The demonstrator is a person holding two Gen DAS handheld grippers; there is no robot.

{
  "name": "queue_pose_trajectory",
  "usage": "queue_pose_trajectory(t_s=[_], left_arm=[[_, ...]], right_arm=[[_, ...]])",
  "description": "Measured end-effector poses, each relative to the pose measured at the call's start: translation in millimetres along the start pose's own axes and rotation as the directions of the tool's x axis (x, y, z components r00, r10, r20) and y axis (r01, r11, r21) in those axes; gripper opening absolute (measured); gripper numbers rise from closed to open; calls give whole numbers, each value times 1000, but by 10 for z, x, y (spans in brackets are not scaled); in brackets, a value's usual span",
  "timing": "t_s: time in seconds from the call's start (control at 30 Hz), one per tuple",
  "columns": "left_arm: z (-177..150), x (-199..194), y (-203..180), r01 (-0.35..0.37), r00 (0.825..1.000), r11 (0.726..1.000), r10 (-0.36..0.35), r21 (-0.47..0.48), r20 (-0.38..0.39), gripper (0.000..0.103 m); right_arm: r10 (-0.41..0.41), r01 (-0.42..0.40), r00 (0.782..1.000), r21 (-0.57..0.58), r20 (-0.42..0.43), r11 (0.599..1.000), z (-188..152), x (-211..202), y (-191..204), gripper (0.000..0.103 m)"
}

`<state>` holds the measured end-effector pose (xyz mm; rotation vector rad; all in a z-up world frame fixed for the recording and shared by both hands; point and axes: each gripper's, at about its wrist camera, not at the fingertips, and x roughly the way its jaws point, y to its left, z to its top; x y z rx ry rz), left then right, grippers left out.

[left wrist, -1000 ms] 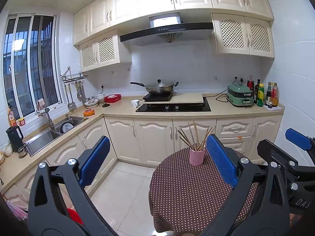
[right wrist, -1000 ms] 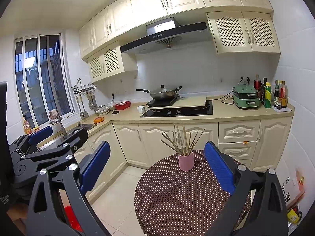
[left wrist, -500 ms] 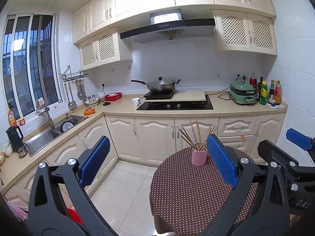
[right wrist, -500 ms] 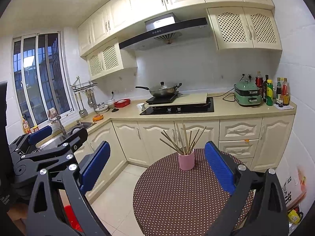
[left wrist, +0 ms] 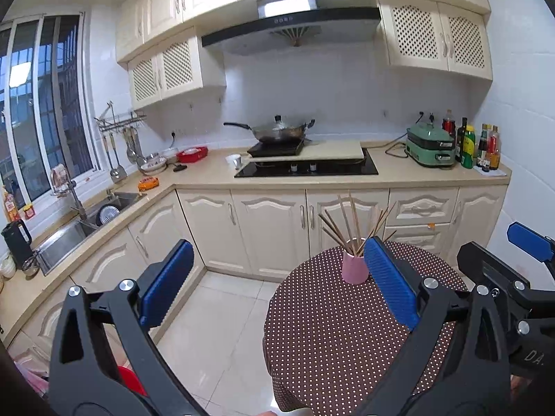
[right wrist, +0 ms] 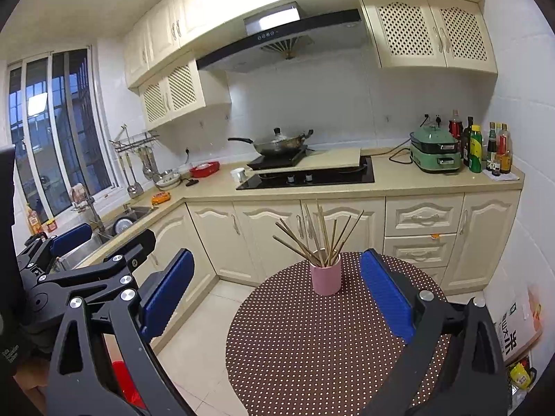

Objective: Organize utensils

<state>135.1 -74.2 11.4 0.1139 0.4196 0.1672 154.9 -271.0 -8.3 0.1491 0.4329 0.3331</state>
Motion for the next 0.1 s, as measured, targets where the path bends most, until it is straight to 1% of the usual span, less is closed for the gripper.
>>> queue_pose_trajectory(t_s=[0.1], left_arm=[[-23,307,27,22,999,1000,-22,4,-39,97]], right_arm=[[-20,21,999,10,-32,1000,-19,255,-15,93]])
